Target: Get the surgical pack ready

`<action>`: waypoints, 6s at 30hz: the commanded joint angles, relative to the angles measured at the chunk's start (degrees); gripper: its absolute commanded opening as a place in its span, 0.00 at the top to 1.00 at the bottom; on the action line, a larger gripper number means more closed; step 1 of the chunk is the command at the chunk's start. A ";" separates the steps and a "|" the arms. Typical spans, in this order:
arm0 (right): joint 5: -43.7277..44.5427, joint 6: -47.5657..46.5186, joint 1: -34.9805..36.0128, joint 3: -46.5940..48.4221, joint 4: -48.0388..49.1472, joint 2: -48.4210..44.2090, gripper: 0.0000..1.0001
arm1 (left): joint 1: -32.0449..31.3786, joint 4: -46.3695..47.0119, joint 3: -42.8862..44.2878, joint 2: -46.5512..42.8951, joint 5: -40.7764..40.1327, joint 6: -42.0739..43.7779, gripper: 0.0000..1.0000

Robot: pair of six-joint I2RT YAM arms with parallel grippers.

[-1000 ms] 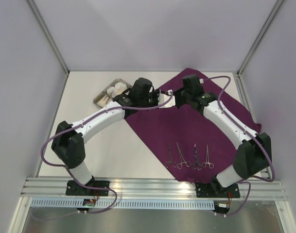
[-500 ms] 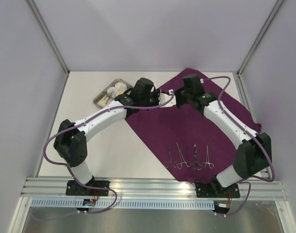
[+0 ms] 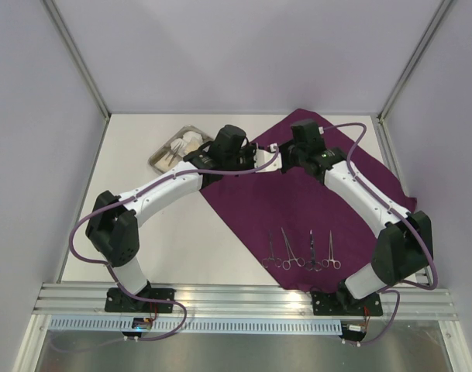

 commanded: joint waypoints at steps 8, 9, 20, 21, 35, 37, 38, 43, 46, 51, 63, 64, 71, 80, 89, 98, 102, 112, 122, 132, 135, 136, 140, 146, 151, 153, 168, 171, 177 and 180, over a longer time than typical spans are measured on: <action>-1.25 0.94 -0.16 -0.73 1.04 0.54 0.99 | -0.45 2.38 3.00 -1.14 0.27 -0.11 0.77; -1.25 0.94 -0.16 -0.73 1.04 0.63 1.00 | -0.37 2.46 3.00 -1.05 0.27 0.06 0.82; -1.95 0.68 -0.34 -0.82 2.00 1.24 1.00 | -0.37 0.80 3.88 -0.09 -0.08 -1.08 1.00; -2.91 0.41 -0.51 -0.82 2.45 1.59 0.99 | -0.37 0.36 3.96 0.00 -0.35 -1.60 1.00; -2.48 -8.64 -5.52 3.30 1.93 0.98 0.55 | 8.94 -12.46 11.43 5.27 -3.78 -14.26 1.00; -2.39 -9.87 -6.05 4.01 1.75 1.16 0.55 | 12.36 -13.96 12.05 5.80 -3.78 -15.49 1.00; -2.48 -10.92 -6.14 4.10 1.75 1.33 0.55 | 13.86 -15.19 11.96 5.72 -3.86 -16.02 1.00; -0.64 -14.79 -6.66 3.84 1.84 0.98 0.54 | 25.54 -17.92 11.26 5.72 -2.29 -20.05 1.00; 0.95 -17.86 -6.66 4.10 1.92 1.07 0.55 | 31.42 -17.31 9.95 5.80 -1.76 -20.59 1.00; 2.62 -21.12 -6.66 5.24 -0.18 2.38 0.55 | 37.33 -14.67 10.90 9.31 -0.70 -22.09 1.00; 2.97 -21.65 -6.66 7.26 -4.84 6.69 0.55 | 41.38 -9.67 11.17 17.23 1.76 -20.85 1.00; 2.97 -21.74 -6.58 7.35 -5.11 6.69 0.55 | 41.38 -8.88 11.35 17.58 1.94 -21.20 1.00; 3.67 -21.21 -6.66 6.30 -5.55 6.61 0.55 | 41.38 -7.99 13.46 19.86 3.78 -21.04 1.00; 4.20 -20.95 -6.66 6.21 -5.81 6.52 0.55 | 41.38 -9.05 16.18 23.64 3.69 -20.94 1.00; 4.11 -21.30 -6.58 5.86 -5.90 6.43 0.55 | 41.38 -8.96 16.89 24.70 1.67 -21.91 1.00; 3.94 -21.83 -6.66 5.59 -5.99 6.43 0.56 | 41.47 -7.82 16.80 24.61 1.23 -22.88 1.00; 3.94 -21.83 -6.66 5.77 -5.99 6.69 0.56 | 41.47 -7.99 16.97 24.96 1.23 -22.35 1.00; 3.59 -22.44 -6.93 6.65 -6.43 6.96 0.55 | 41.47 -13.35 22.24 28.74 -0.70 -21.65 1.00; 3.15 -22.71 -7.81 6.56 -6.69 6.78 0.55 | 41.47 -16.60 22.86 29.36 -0.17 -19.89 0.90; 2.53 -22.71 -8.16 6.38 -6.52 7.05 0.55 | 41.47 -17.84 23.13 28.57 0.00 -19.45 0.81; 2.18 -22.71 -8.16 6.21 -6.43 7.13 0.56 | 41.47 -18.19 23.04 28.04 -0.35 -19.01 0.80; 2.18 -22.62 -8.16 6.12 -6.43 7.05 0.55 | 41.47 -18.54 23.04 27.87 -0.44 -18.75 0.79; 2.18 -22.88 -8.16 6.21 -6.34 7.13 0.55 | 41.47 -19.24 22.95 27.08 -0.26 -18.04 0.73; 2.09 -23.32 -8.16 6.30 -6.08 7.22 0.55 | 41.47 -19.77 22.86 26.20 0.00 -17.52 0.70; 3.14 -26.39 -8.16 8.22 -7.30 7.13 0.55 | 41.47 -20.03 23.65 24.35 0.18 -17.60 0.70; 5.42 -31.54 -8.16 10.06 -11.68 7.05 0.56 | 41.47 -20.65 24.35 23.56 -0.43 -17.87 0.69; 17.92 -52.94 -8.25 -5.11 -43.26 -1.30 0.67 | 41.47 -39.80 30.07 12.50 -9.14 -25.16 0.58; 11.16 -53.20 -7.64 -11.34 -39.66 -3.84 0.67 | 41.47 -44.45 28.41 9.86 -8.00 -25.51 0.46; 7.37 -56.71 -0.62 -13.30 -32.19 -5.52 0.62 | 41.47 -48.16 24.02 4.59 -4.58 -26.92 0.35; 6.66 -57.69 4.83 -12.60 -29.46 -2.64 0.57 | 41.47 -48.68 21.64 2.38 -2.73 -28.15 0.34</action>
